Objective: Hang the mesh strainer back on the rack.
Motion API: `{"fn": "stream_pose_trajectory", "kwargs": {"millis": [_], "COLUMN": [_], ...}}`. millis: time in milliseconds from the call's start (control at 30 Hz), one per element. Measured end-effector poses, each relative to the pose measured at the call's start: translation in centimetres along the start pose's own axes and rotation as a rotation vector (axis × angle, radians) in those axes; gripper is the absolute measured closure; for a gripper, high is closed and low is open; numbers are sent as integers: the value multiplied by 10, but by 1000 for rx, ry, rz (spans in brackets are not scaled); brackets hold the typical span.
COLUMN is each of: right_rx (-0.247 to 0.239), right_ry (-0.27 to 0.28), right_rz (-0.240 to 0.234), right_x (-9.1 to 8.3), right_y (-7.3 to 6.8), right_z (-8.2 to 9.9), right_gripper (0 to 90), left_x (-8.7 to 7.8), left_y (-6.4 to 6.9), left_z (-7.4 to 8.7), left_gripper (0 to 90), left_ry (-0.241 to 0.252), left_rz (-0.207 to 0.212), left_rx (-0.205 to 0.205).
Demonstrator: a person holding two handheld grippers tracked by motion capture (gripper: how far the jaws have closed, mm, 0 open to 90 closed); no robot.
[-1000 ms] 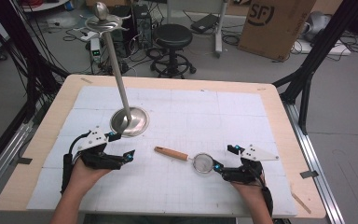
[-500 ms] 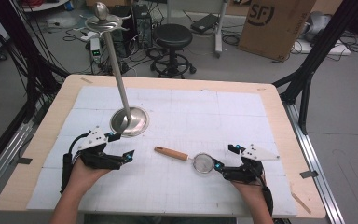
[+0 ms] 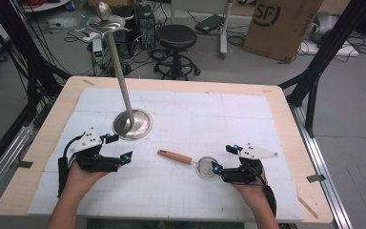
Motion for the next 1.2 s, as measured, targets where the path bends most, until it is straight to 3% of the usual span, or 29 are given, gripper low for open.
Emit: {"fn": "stream_pose_trajectory", "kwargs": {"millis": [300,433,933,1033,1200], "right_rx": [-64,-116,-214,-243,-254], "right_ry": [-61,-104,-216,-267,-335], "right_rz": [-50,-83,-155,-167,-168], "right_x": [20,34,65,70,78], "right_y": [-16,-31,-52,-55,-57], "right_z": [-15,-19,-30,-30,-29], "right_gripper": [157,162,228,245,256], "left_x": [1,1,-1,-2,-2], "left_y": [2,3,1,0,-1], "left_z": [2,2,2,2,3], "left_gripper": [172,171,167,167,167], "left_ry": [-13,-9,-1,-4,-3], "left_rz": [9,14,16,15,12], "left_rx": [-2,0,1,0,-2]}}
Point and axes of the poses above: each handheld gripper's, and its own axes: x roughly forward along the jaws, z roughly out of its underside, y roughly to its right, the point moved 8 cm from there along x, roughly forward along the jaws, and after that the axes turned 14 degrees about z, right-handed, at the moved point
